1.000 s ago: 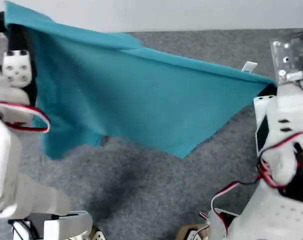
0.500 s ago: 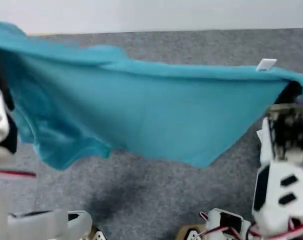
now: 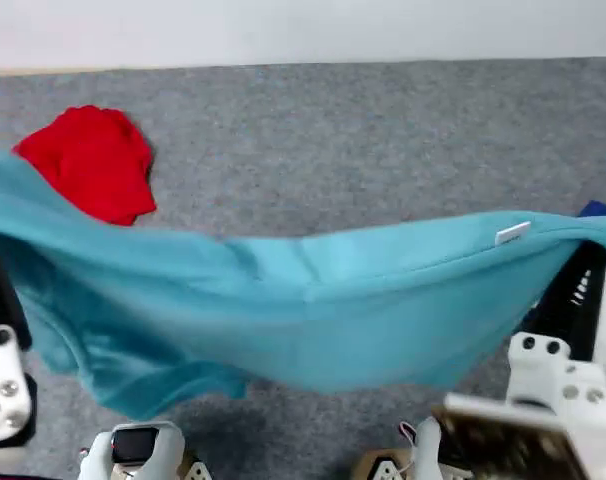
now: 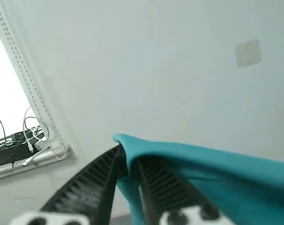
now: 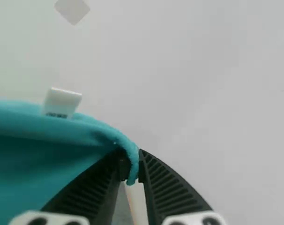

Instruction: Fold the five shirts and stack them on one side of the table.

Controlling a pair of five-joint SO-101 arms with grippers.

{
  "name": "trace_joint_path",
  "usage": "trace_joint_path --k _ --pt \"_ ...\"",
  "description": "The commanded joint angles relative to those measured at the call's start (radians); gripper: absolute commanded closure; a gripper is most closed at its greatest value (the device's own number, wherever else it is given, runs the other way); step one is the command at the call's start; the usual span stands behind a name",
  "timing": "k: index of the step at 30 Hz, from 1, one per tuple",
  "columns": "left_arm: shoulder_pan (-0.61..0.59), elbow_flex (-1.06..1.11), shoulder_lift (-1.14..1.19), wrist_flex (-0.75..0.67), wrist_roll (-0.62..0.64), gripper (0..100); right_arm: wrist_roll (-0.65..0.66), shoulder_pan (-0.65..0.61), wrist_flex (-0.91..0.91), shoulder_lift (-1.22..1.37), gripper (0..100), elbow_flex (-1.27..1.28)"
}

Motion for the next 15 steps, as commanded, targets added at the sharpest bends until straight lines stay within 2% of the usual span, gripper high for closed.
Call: trace_joint_path --k 1,7,9,15 --pt "-0.009 0.174 -0.075 0.018 -0.032 99 0.021 0.015 0.062 0.019 98.8 -0.04" --pt "-0.009 0.524 -0.118 0.014 -0.034 99 0.048 0.012 0.101 0.09 98.8 0.15" --pt "-0.009 0.676 -0.118 -0.038 -0.034 99 0.049 0.012 0.09 0.116 98.8 0.244" --pt "-0.009 1.132 -0.118 -0.454 -0.032 99 0.044 0.012 -0.156 0.199 98.8 0.566"
